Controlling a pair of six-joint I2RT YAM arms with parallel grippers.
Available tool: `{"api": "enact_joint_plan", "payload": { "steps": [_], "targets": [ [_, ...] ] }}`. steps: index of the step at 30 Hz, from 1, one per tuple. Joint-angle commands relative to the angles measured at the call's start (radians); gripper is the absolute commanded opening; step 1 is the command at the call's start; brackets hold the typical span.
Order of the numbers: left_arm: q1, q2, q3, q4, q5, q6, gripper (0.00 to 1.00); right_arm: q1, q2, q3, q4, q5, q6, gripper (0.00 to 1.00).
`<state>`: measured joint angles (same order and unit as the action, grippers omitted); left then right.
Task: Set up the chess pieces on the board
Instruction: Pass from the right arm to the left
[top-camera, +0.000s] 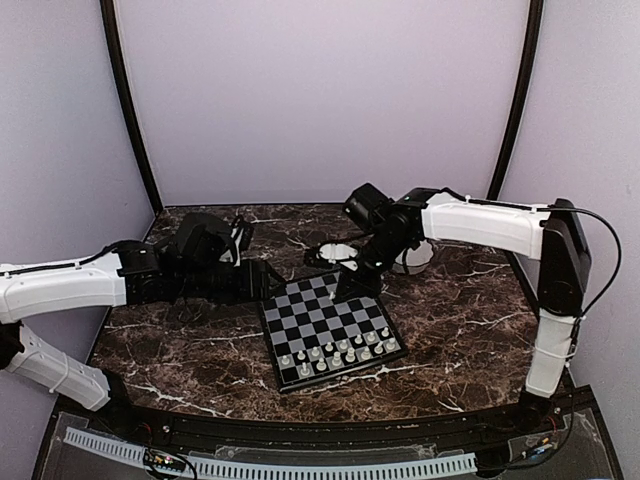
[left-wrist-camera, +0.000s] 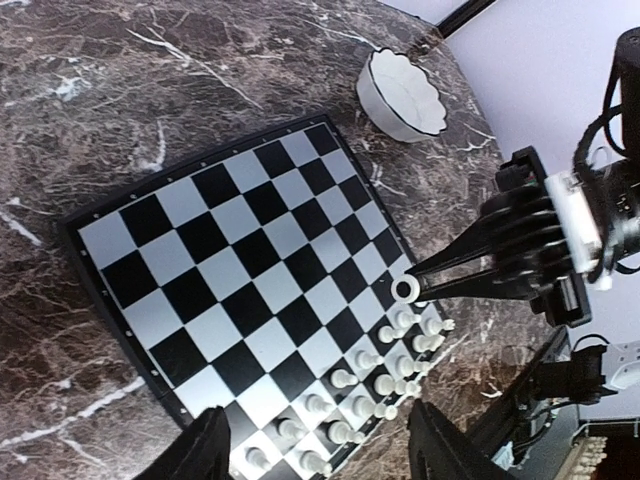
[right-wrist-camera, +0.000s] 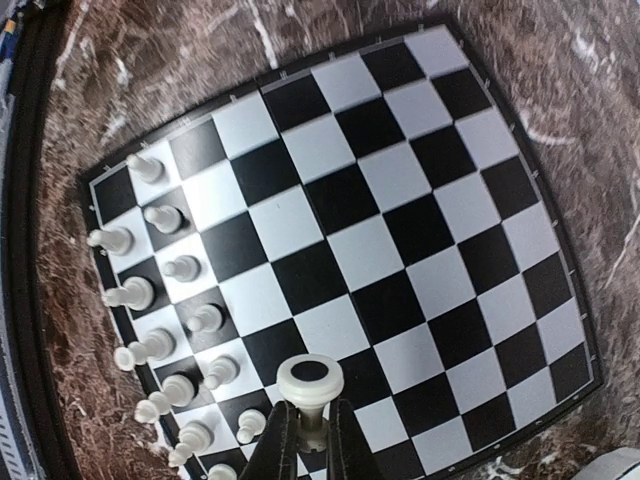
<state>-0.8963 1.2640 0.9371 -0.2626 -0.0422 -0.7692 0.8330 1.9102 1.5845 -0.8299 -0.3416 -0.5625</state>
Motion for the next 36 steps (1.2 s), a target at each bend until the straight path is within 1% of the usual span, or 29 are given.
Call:
{"api": "enact_joint_plan", "payload": {
  "steps": [1, 2, 4, 8, 14, 17, 24, 32, 36],
  "targets": [
    [0.016, 0.014, -0.075, 0.297, 0.167, -0.121, 0.63, -0.004, -0.071, 0.047, -0.030, -0.101, -0.027, 0.04],
    [0.019, 0.029, -0.089, 0.366, 0.187, -0.135, 0.63, -0.005, -0.073, 0.055, -0.032, -0.106, -0.027, 0.05],
    [0.020, 0.058, -0.096, 0.437, 0.255, -0.167, 0.62, -0.004, -0.075, 0.066, -0.038, -0.115, -0.031, 0.05],
    [0.020, 0.123, -0.099, 0.544, 0.341, -0.213, 0.62, -0.001, -0.078, 0.081, -0.047, -0.143, -0.055, 0.05],
    [0.024, 0.159, -0.107, 0.586, 0.368, -0.252, 0.57, 0.009, -0.100, 0.083, -0.062, -0.165, -0.089, 0.06],
    [0.028, 0.165, -0.123, 0.617, 0.378, -0.267, 0.56, 0.016, -0.110, 0.079, -0.065, -0.177, -0.093, 0.06],
    [0.031, 0.216, -0.099, 0.650, 0.452, -0.272, 0.53, 0.028, -0.116, 0.081, -0.061, -0.181, -0.088, 0.07],
    [0.031, 0.252, -0.082, 0.677, 0.484, -0.278, 0.37, 0.028, -0.118, 0.088, -0.064, -0.186, -0.091, 0.07],
    [0.037, 0.256, -0.089, 0.703, 0.491, -0.280, 0.32, 0.029, -0.123, 0.083, -0.070, -0.189, -0.101, 0.07]
  ]
}}
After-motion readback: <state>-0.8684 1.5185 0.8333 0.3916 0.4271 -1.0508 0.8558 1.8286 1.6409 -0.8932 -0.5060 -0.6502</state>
